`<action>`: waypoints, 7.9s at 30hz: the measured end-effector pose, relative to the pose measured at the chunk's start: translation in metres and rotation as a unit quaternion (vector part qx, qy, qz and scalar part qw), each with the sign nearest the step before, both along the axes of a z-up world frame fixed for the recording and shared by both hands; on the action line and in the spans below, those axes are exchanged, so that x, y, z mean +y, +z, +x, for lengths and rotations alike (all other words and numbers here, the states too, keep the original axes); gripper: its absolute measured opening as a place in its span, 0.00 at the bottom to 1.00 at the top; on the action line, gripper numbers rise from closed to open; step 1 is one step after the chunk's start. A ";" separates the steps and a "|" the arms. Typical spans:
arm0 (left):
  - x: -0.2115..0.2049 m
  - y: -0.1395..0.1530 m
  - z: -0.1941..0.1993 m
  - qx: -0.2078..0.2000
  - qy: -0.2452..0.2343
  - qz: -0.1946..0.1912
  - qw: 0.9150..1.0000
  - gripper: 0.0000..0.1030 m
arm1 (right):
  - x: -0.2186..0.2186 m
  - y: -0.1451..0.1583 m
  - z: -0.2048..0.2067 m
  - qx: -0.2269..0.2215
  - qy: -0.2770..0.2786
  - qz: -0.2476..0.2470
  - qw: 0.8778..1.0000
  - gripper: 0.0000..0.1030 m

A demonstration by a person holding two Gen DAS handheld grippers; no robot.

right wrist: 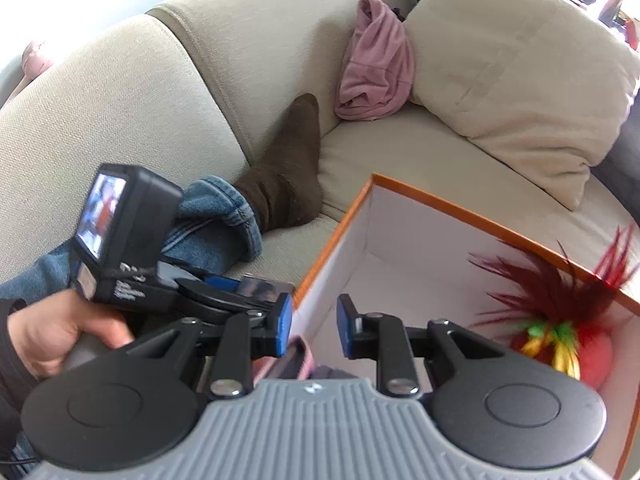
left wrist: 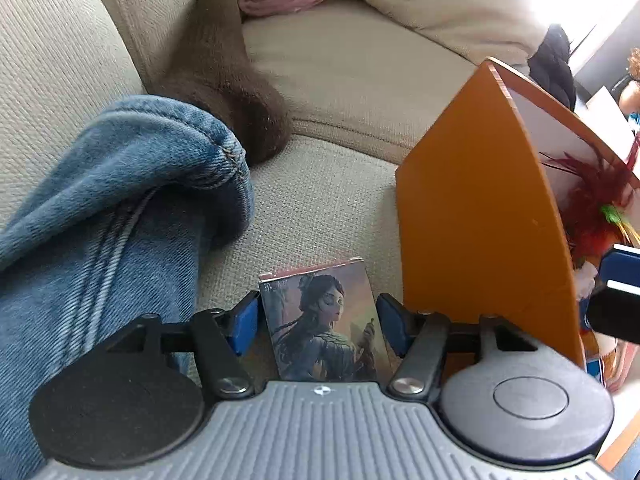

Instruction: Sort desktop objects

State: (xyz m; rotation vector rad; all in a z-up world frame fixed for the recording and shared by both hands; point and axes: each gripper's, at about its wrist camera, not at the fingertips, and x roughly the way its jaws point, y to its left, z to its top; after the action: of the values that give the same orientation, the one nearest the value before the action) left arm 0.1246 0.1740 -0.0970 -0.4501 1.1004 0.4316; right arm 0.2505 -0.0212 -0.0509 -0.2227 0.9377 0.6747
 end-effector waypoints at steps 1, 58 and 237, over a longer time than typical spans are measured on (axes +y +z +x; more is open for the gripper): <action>-0.002 0.005 -0.003 -0.002 -0.003 0.007 1.000 0.70 | -0.004 0.000 -0.001 0.002 0.000 0.002 1.000 0.26; -0.066 0.086 -0.126 -0.088 -0.069 0.107 0.988 0.66 | 0.025 -0.114 -0.106 -0.005 0.157 -0.067 0.985 0.72; -0.066 0.059 -0.057 0.032 -0.315 0.088 0.944 0.49 | -0.125 0.029 -0.051 -0.037 0.133 -0.048 0.989 0.32</action>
State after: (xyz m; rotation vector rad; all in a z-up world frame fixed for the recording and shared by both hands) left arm 0.0672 0.1076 -0.0382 0.0868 1.1897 -0.0254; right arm 0.1993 -0.1460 -0.0223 -0.4610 0.8786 0.8608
